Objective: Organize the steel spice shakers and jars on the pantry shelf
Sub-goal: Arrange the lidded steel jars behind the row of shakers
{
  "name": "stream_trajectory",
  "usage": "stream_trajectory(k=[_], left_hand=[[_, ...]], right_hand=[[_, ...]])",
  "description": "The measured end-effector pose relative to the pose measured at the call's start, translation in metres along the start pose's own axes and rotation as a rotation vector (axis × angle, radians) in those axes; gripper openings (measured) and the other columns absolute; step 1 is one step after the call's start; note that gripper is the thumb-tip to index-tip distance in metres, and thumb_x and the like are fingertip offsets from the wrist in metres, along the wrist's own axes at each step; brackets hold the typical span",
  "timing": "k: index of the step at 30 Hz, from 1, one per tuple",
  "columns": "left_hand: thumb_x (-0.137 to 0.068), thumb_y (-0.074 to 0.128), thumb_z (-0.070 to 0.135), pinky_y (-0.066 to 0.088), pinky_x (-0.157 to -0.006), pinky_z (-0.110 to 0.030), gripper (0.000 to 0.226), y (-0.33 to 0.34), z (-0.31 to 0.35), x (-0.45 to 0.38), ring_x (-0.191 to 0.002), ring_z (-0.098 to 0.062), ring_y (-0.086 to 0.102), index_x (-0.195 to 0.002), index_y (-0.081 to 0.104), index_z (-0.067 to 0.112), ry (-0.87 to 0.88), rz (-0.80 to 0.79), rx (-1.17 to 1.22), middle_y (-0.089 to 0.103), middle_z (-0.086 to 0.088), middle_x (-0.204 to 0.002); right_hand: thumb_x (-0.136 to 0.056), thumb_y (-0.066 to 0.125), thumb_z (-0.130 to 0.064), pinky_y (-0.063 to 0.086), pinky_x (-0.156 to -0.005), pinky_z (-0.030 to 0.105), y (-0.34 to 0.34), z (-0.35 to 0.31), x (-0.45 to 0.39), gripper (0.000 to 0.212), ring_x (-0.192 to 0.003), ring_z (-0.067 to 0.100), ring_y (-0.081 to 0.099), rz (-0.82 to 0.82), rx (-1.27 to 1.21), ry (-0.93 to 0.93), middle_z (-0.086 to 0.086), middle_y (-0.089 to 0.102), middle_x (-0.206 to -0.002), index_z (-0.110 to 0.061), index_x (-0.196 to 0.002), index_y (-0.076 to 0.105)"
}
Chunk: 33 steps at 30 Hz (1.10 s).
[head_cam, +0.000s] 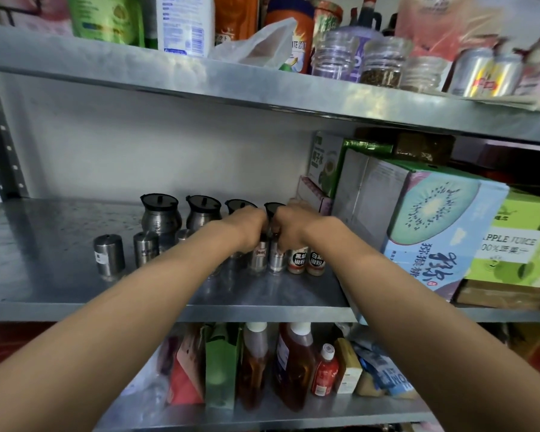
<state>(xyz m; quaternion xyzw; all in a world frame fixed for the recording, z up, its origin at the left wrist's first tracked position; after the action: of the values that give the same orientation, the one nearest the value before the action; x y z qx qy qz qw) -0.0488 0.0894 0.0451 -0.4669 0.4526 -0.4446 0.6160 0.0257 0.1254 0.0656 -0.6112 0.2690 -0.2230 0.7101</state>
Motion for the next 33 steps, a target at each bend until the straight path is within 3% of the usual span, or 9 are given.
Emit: stream_trajectory(k=[9,14,18,21,24,29,33], left_hand=[[-0.082,0.056,-0.003,0.04,-0.065,-0.028,0.025,0.002,0.002,-0.01,-0.074,-0.02,0.053,-0.101,0.064,0.012,-0.025,0.037,0.022,0.057,-0.005,-0.088],[-0.084,0.054,-0.001,0.04,-0.07,-0.028,0.026,0.006,-0.002,-0.011,-0.091,-0.026,0.061,-0.105,0.064,0.012,-0.003,0.041,0.057,0.065,-0.011,-0.104],[-0.081,0.062,0.007,0.046,-0.072,-0.028,0.015,0.0,-0.011,0.0,-0.095,-0.027,0.064,-0.095,0.067,0.013,0.044,0.037,0.077,0.069,-0.01,-0.1],[-0.084,0.056,0.003,0.047,-0.085,-0.028,0.029,-0.02,-0.022,0.013,-0.105,-0.027,0.062,-0.109,0.068,0.013,0.04,0.114,0.103,0.068,-0.009,-0.113],[-0.085,0.059,0.005,0.043,-0.084,-0.023,0.027,-0.037,-0.041,0.023,-0.105,-0.025,0.061,-0.11,0.068,0.014,0.0,0.147,0.115,0.068,-0.007,-0.113],[-0.078,0.071,0.018,0.052,-0.087,-0.033,0.018,-0.037,-0.072,0.033,-0.096,-0.022,0.063,-0.096,0.07,0.017,-0.032,0.042,0.07,0.069,-0.003,-0.102],[-0.074,0.075,0.024,0.053,-0.085,-0.035,0.023,-0.022,-0.084,0.036,-0.092,-0.019,0.064,-0.097,0.071,0.021,-0.04,-0.063,0.032,0.071,0.0,-0.098]], right_hand=[[-0.079,0.072,-0.028,0.036,-0.091,0.03,0.004,0.008,-0.008,0.04,-0.118,0.029,0.045,-0.009,0.004,0.005,0.012,0.057,-0.117,-0.017,-0.117,0.063],[-0.079,0.073,-0.029,0.039,-0.091,0.031,0.007,0.012,-0.011,0.048,-0.119,0.032,0.047,-0.031,-0.023,0.034,0.015,0.057,-0.121,-0.016,-0.123,0.059],[-0.077,0.071,-0.032,0.041,-0.085,0.03,0.009,0.013,-0.011,0.046,-0.117,0.034,0.048,-0.053,-0.059,0.073,0.016,0.054,-0.118,-0.018,-0.119,0.06],[-0.077,0.063,-0.035,0.044,-0.088,0.031,0.004,0.007,-0.011,0.037,-0.115,0.035,0.049,-0.018,-0.128,0.089,0.016,0.053,-0.118,-0.022,-0.112,0.065],[-0.075,0.058,-0.036,0.048,-0.095,0.032,-0.005,-0.006,-0.016,0.034,-0.114,0.034,0.055,0.042,-0.184,0.079,0.012,0.063,-0.116,-0.026,-0.106,0.069],[-0.084,0.061,-0.032,0.048,-0.098,0.034,-0.004,-0.03,-0.034,0.036,-0.115,0.032,0.057,0.04,-0.22,0.024,0.009,0.063,-0.125,-0.029,-0.12,0.065],[-0.087,0.062,-0.033,0.048,-0.084,0.03,0.008,-0.05,-0.049,0.033,-0.107,0.028,0.061,-0.047,-0.211,-0.032,0.005,0.065,-0.119,-0.027,-0.119,0.065]])
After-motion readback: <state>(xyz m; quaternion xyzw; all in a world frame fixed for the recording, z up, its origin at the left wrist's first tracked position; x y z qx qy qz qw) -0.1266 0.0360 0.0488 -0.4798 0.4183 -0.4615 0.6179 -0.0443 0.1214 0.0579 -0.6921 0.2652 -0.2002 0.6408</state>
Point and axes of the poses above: each hand's wrist, its own x-axis away from the middle knuckle, its own y-axis out of the palm, z = x × y, the point moved 7 cm from there along -x, towards the middle knuckle
